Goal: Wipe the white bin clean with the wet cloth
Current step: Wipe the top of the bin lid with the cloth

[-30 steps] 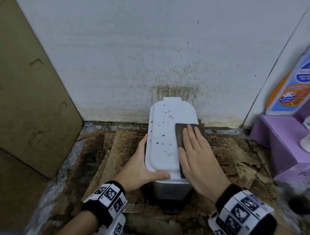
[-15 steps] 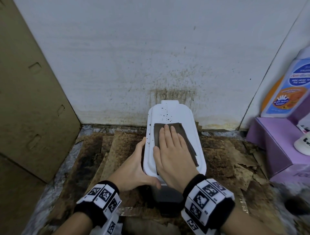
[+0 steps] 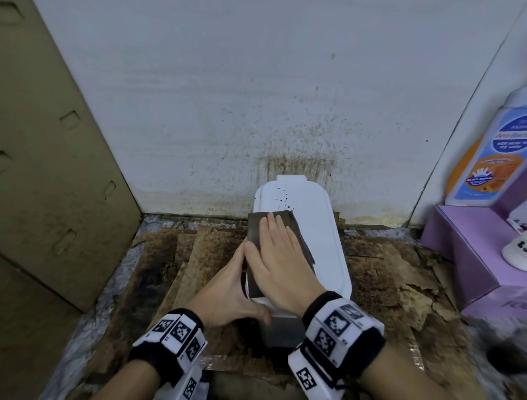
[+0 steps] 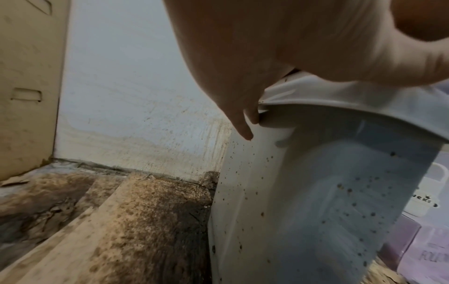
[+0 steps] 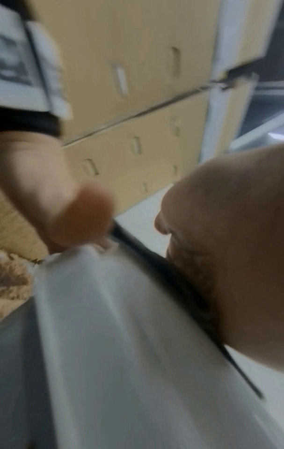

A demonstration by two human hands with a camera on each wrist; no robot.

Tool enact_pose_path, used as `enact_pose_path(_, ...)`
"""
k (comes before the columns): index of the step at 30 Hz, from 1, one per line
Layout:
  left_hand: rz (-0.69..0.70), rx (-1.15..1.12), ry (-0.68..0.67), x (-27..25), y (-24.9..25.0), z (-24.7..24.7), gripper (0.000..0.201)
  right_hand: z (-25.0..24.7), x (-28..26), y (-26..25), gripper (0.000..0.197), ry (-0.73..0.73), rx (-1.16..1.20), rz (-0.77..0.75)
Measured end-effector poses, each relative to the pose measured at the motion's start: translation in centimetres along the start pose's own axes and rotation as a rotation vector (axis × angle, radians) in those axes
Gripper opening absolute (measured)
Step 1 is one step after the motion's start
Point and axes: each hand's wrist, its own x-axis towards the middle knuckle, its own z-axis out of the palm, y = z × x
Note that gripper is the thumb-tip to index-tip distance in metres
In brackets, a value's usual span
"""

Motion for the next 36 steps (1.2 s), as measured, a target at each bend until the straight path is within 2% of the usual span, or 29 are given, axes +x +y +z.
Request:
enact_pose_path(2,-0.038,-0.019,0.007,-0.3,-0.3,-0.2,0.146,-1.5,-0.8,1.0,0.062,0.049,0.176,-0.015)
enact_pose_path(5,-0.087,-0.065,0.171,-0.8,0.2,-0.1,0.133,-2.9,-2.6,4.1,0.055,0.218,0.162,-0.001)
enact_pose_path(7,-0.106,-0.081,0.343,-0.4,1.7,-0.2,0.112,-3.1,-3.7,6.4,0.050,0.287,0.129,0.037)
enact_pose_path(8,-0.062,-0.037,0.406,-0.1,2.6,-0.1,0.096,-2.9,-4.0,7.3,0.050,0.288,0.128,0.059)
enact_pose_path(10,0.062,0.203,0.463,0.8,4.4,0.5,0.071,-2.2,-4.4,8.1,0.054,0.248,0.134,0.082)
enact_pose_path(12,0.108,0.466,0.438,1.7,5.9,1.8,0.062,-1.5,-4.4,8.2,0.059,0.211,0.133,0.073)
enact_pose_path(13,0.076,0.534,0.404,2.1,6.4,2.5,0.062,-1.2,-4.4,8.2,0.060,0.202,0.129,0.064)
enact_pose_path(16,-0.084,0.630,0.291,3.3,6.7,4.1,0.067,-1.2,-4.3,8.3,0.060,0.203,0.138,0.066)
enact_pose_path(20,-0.091,0.778,0.247,3.9,6.3,4.2,0.076,-1.1,-4.4,8.6,0.062,0.199,0.160,0.074)
enact_pose_path(28,-0.157,0.695,0.059,7.2,7.2,1.2,0.071,-0.9,-4.5,8.6,0.061,0.179,0.225,0.070)
enact_pose_path(31,-0.144,0.771,-0.030,9.1,7.6,0.1,0.064,-1.2,-4.5,8.4,0.060,0.158,0.217,0.077)
enact_pose_path(34,-0.103,0.733,0.076,11.6,6.6,-0.7,0.066,-1.3,-4.3,8.4,0.060,0.156,0.232,0.093)
enact_pose_path(36,-0.106,0.727,0.098,13.4,5.9,-1.4,0.067,-1.4,-4.1,8.4,0.061,0.152,0.246,0.100)
